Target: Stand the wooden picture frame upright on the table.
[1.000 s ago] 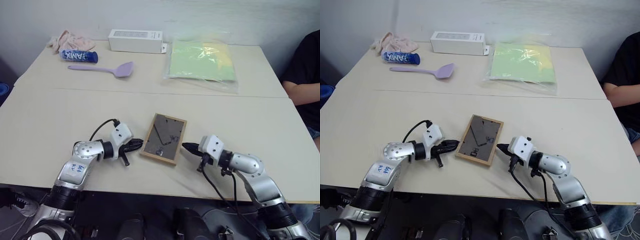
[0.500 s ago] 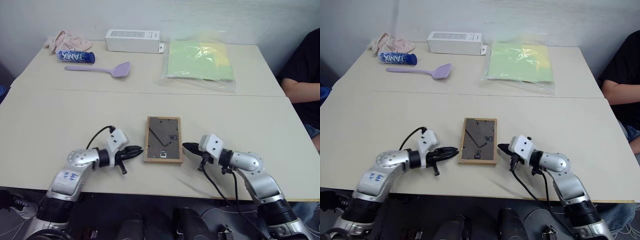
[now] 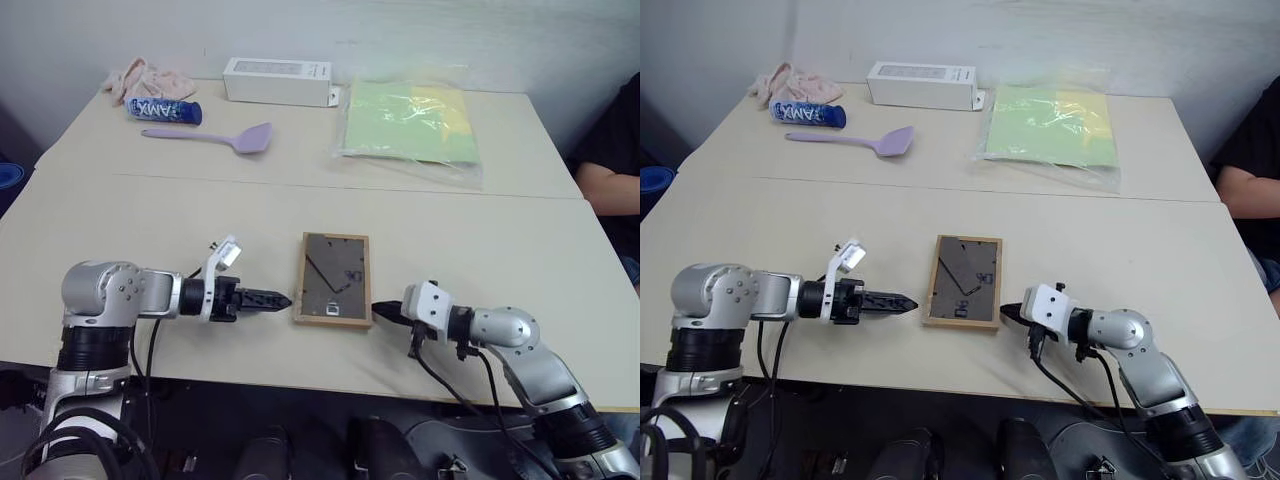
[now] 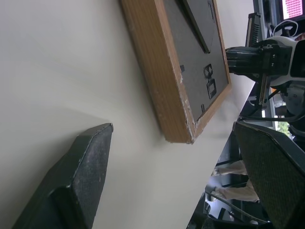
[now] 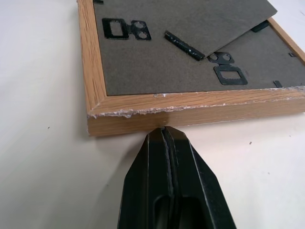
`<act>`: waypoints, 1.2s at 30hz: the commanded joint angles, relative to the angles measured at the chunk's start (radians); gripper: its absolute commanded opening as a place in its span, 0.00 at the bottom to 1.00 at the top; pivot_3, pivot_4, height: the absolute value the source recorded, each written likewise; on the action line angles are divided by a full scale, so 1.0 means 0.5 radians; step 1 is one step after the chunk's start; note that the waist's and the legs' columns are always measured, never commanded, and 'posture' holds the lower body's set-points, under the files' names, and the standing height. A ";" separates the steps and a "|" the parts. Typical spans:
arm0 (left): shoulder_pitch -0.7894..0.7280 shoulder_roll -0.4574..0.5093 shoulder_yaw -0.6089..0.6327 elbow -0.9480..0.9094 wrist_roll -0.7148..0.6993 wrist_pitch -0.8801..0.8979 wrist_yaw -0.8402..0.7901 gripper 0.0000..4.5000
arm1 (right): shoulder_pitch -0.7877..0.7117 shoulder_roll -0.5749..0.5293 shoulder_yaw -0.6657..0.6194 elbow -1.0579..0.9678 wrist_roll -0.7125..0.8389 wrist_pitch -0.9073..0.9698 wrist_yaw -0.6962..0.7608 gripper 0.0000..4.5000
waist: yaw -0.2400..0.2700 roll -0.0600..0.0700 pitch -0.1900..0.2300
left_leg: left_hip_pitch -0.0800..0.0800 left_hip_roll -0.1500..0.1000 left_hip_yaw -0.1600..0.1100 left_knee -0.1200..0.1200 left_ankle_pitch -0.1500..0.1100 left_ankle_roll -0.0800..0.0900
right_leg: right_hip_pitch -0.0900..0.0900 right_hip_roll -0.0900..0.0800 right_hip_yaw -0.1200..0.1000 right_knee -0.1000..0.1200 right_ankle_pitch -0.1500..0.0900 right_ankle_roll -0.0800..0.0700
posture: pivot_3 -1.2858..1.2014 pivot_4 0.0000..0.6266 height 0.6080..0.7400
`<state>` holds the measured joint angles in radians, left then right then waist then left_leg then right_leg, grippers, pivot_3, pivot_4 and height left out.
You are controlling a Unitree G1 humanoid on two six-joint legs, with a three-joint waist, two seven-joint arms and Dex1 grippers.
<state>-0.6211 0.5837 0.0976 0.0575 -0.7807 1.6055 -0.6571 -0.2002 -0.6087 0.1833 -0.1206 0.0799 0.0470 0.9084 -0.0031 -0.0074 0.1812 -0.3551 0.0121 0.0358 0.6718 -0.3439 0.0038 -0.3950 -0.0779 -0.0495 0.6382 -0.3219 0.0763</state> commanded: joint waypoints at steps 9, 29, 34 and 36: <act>-0.178 -0.209 -0.198 0.330 -0.394 0.018 0.395 0.94 | -0.050 0.046 0.019 -0.074 -0.028 -0.006 -0.037 0.00 | 0.010 0.000 0.000 | 0.000 -0.001 -0.002 0.008 -0.001 -0.001 | 0.002 0.000 -0.001 0.003 0.000 0.000 | 0.52 0.24 1.00; 0.138 -0.167 0.053 -0.036 -0.451 -0.582 0.368 0.29 | 0.026 -0.045 -0.428 -0.301 0.755 0.351 0.226 0.27 | -0.017 0.000 0.000 | -0.001 0.003 0.000 0.014 -0.002 -0.005 | 0.000 0.004 0.000 0.001 0.000 0.001 | 0.52 0.24 1.00; 0.314 0.005 -0.255 -0.238 -0.077 -1.110 -0.038 0.29 | -0.260 0.003 -0.392 -0.394 1.047 0.861 0.091 0.65 | -0.029 0.000 0.000 | 0.001 0.005 0.000 0.013 -0.001 -0.008 | 0.002 0.005 0.000 -0.001 -0.001 -0.001 | 0.52 0.24 1.00; 0.327 -0.001 -0.286 -0.250 -0.034 -1.156 -0.086 0.29 | -0.361 0.047 -0.318 -0.381 1.013 0.940 0.027 0.79 | -0.020 0.000 0.000 | 0.001 0.004 -0.001 0.012 -0.002 -0.008 | 0.001 0.003 0.000 -0.001 -0.001 -0.001 | 0.52 0.24 1.00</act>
<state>-0.4636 0.5765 -0.0247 -0.0389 -0.8358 1.0597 -0.6820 -0.3608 -0.6029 0.0041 -0.2810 0.5782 0.4854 0.9474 -0.0131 -0.0074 0.1811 -0.3547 0.0143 0.0353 0.6775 -0.3448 0.0002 -0.3944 -0.0764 -0.0494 0.6371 -0.3225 0.0756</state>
